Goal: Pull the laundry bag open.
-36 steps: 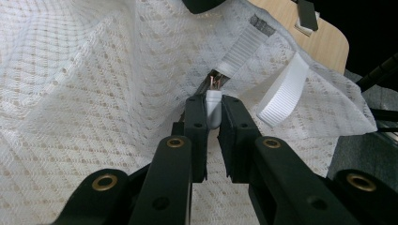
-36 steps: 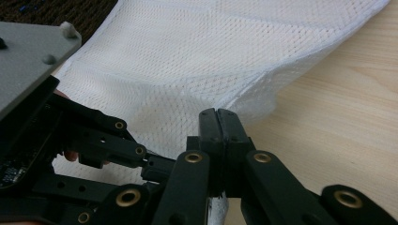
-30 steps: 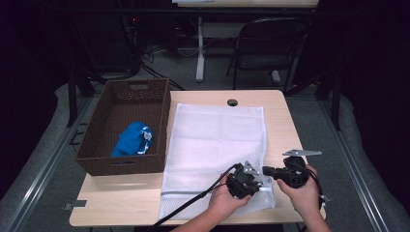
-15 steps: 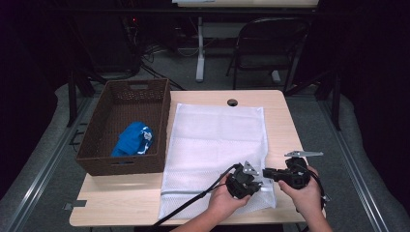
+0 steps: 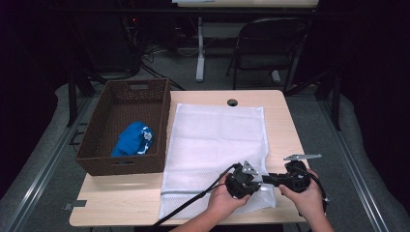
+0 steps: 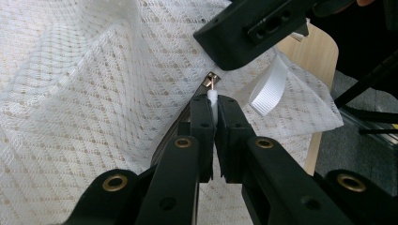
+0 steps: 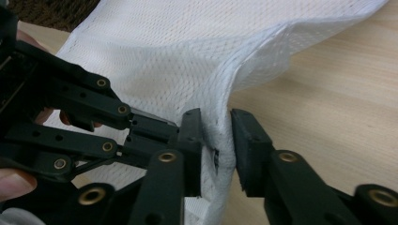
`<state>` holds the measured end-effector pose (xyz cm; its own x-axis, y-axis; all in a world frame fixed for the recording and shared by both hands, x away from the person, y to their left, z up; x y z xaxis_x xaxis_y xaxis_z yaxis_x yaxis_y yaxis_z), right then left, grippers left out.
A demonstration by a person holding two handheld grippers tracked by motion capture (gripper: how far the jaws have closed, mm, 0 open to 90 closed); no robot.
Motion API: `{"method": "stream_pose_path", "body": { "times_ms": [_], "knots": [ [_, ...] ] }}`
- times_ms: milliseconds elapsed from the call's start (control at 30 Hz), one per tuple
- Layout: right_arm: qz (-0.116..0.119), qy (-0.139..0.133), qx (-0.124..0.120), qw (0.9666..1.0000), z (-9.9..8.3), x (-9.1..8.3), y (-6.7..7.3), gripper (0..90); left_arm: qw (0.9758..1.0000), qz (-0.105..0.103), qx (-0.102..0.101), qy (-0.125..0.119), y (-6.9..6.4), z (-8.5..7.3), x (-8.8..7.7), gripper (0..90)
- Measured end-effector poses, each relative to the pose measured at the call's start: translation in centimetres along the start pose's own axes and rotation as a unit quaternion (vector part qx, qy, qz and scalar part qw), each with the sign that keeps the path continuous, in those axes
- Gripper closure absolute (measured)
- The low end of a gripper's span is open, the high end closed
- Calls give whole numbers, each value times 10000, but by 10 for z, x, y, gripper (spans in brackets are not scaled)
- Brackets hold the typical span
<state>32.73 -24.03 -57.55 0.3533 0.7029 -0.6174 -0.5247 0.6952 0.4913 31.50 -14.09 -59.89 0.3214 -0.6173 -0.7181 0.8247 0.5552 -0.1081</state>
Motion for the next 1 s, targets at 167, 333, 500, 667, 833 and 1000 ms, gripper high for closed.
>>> {"method": "stream_pose_path", "body": {
  "times_ms": [167, 333, 500, 667, 833, 1000],
  "knots": [
    [122, 73, -21, 9999, -1, 0, 4, 837, 10000, 23, -18, -18, 2, 0, -2, 866],
    [157, 52, -18, 9999, -1, 0, 5, 844, 10000, 46, -55, -41, 3, 0, -2, 865],
    [179, -25, -34, 9998, 0, 0, 8, 850, 10000, 27, -79, -39, 2, -1, -1, 863],
    [212, -73, -46, 9997, 2, 0, 9, 850, 9999, 14, -111, -76, 3, -1, -3, 864],
    [248, -60, -19, 9997, 1, 0, 9, 850, 9998, 9, -153, -146, 3, -1, -7, 861],
    [263, -67, -11, 9996, 1, 0, 9, 850, 9995, 15, -201, -225, 4, 1, -10, 858]
  ]
}}
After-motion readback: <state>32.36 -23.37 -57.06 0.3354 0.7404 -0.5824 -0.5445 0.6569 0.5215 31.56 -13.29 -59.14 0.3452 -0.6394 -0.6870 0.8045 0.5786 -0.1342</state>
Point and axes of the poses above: each handheld gripper's, and its own axes: x roughly forward along the jaws, z roughly out of its top, y roughly to its left, the point moved 8 cm from there along x, roughly forward along the jaws, and after that the axes turned 10 degrees about z, right-handed, at the moved point
